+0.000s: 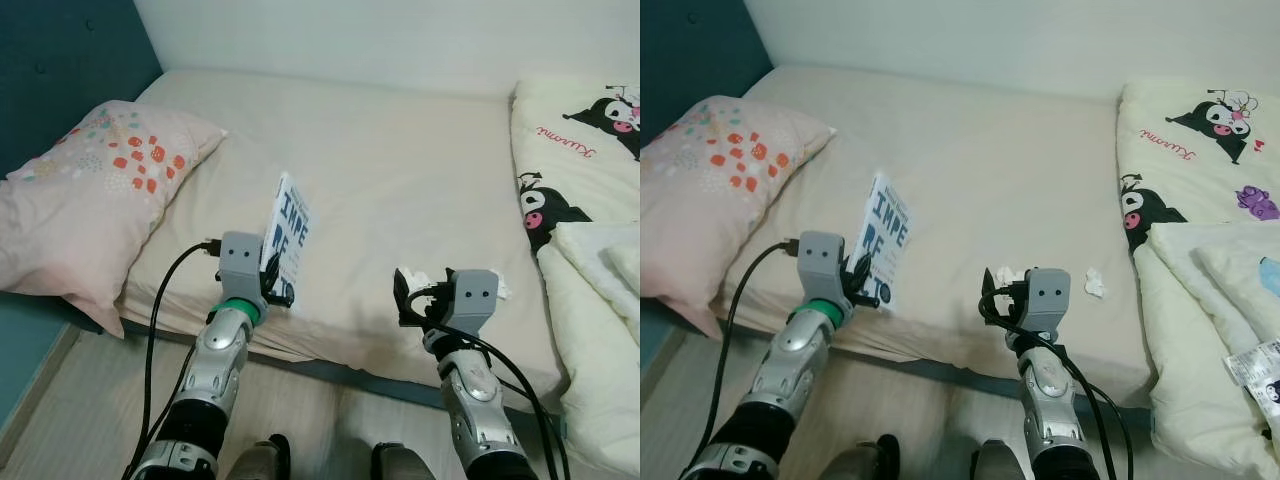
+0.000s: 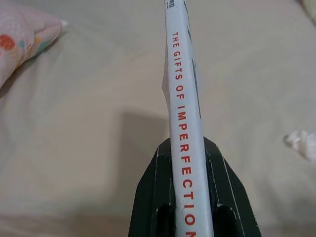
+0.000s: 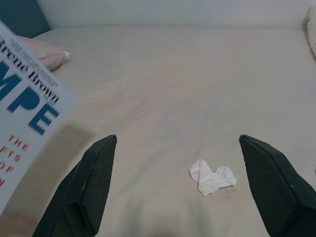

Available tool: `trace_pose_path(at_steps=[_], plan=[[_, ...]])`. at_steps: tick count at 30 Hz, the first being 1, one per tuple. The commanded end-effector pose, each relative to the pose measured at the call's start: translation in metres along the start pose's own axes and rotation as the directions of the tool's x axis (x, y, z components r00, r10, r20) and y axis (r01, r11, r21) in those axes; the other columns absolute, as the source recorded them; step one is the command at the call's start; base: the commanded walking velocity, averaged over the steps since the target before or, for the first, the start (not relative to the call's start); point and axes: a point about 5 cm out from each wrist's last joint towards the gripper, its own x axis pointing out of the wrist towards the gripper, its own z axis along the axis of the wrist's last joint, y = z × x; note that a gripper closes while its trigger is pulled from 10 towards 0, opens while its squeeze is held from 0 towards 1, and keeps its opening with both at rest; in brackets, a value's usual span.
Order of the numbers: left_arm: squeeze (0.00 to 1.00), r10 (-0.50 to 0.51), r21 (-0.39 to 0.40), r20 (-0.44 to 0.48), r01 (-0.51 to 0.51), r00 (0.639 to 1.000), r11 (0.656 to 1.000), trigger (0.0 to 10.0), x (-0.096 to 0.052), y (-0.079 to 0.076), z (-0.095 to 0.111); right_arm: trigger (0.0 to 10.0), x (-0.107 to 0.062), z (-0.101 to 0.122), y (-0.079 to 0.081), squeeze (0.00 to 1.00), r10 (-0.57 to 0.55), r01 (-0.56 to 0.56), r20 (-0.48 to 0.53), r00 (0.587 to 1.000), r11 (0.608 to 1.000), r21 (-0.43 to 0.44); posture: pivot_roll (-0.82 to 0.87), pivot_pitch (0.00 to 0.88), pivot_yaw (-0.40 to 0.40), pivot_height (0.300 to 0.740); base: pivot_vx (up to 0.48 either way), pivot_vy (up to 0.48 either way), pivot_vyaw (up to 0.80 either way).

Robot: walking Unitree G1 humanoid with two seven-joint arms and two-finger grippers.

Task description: Clean up the room

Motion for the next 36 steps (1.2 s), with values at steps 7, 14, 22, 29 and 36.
trace_pose_path(at_steps=[7,14,22,29,36], plan=[[0.0,0.078,-0.091,-0.014,-0.079,0.997,0.993,10.0,-0.006,0.011,-0.008,10.0,-0.004,-0.004,-0.003,0.0,-0.002,0.002,-0.027,1.0,1.0,-0.019,-0.05,0.1,0.103,0.74,0.0,0.0,0.0],[0.0,0.195,-0.19,-0.022,-0.195,0.981,0.962,10.0,-0.008,0.023,-0.01,10.0,0.001,-0.006,-0.003,0.0,0.054,-0.056,-0.052,0.997,0.997,-0.047,-0.02,0.082,0.035,0.74,0.0,0.0,0.0],[0.0,0.189,-0.158,-0.001,-0.187,0.982,0.97,10.0,-0.009,0.021,-0.011,10.0,0.005,-0.002,-0.008,0.0,0.042,-0.044,-0.041,0.998,0.997,-0.061,-0.04,0.071,0.023,0.74,0.0,0.0,0.0],[0.0,0.204,-0.16,0.012,-0.2,0.979,0.967,10.0,-0.008,0.018,-0.008,10.0,0.003,-0.004,-0.006,0.0,0.052,-0.054,-0.043,0.998,0.997,-0.052,-0.03,0.067,0.017,0.74,0.0,0.0,0.0],[0.0,0.201,-0.152,0.001,-0.199,0.98,0.968,10.0,-0.008,0.022,-0.01,10.0,0.005,-0.003,0.001,0.0,0.055,-0.057,-0.031,0.998,0.997,-0.045,-0.04,0.063,0.044,0.74,0.0,0.0,0.0]])
